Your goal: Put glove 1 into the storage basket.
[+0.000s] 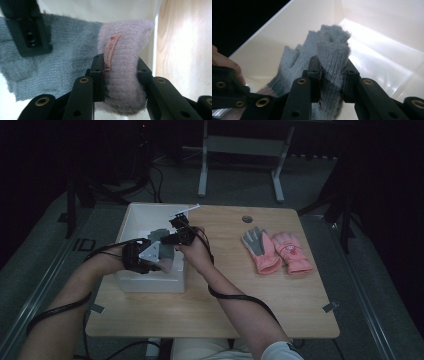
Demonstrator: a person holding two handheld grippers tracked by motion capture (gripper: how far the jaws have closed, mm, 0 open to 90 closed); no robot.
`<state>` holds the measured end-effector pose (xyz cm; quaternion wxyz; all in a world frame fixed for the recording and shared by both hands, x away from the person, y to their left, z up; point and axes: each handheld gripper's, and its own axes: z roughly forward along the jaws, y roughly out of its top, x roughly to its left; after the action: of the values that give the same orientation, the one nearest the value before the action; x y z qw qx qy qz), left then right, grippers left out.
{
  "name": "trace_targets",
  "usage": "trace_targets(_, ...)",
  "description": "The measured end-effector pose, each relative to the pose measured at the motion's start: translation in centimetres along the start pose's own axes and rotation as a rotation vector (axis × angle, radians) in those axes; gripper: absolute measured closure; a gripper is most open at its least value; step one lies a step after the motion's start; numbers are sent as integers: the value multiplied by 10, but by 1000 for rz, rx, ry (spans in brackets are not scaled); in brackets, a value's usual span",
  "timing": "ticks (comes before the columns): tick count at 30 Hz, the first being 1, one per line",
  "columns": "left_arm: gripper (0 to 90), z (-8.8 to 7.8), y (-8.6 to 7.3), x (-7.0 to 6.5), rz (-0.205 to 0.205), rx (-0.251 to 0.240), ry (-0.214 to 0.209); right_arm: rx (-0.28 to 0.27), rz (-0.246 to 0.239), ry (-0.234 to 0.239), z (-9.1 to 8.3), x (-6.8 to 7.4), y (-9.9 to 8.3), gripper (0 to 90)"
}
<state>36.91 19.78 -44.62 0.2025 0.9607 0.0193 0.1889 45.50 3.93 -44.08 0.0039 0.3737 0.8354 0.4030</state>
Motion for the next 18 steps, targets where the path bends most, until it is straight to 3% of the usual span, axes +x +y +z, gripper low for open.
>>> trace_targets(3,680,8,-2,2,8,13,-15,20,-40,-34,6,4,2,732)
trace_targets(5,680,11,-2,3,7,25,-14,28,-42,-39,7,5,3,721)
trace_targets(6,680,12,-2,4,24,42,-7,28,-38,-39,7,4,4,692)
trace_targets(10,678,21,-2,9,14,70,-23,-7,-20,-65,1,-2,5,602)
trace_targets(13,676,36,-1,15,-3,114,-47,-25,-7,-66,-7,-9,5,602)
trace_targets(18,668,50,1,16,8,168,-69,-54,8,-54,-19,-17,4,590)
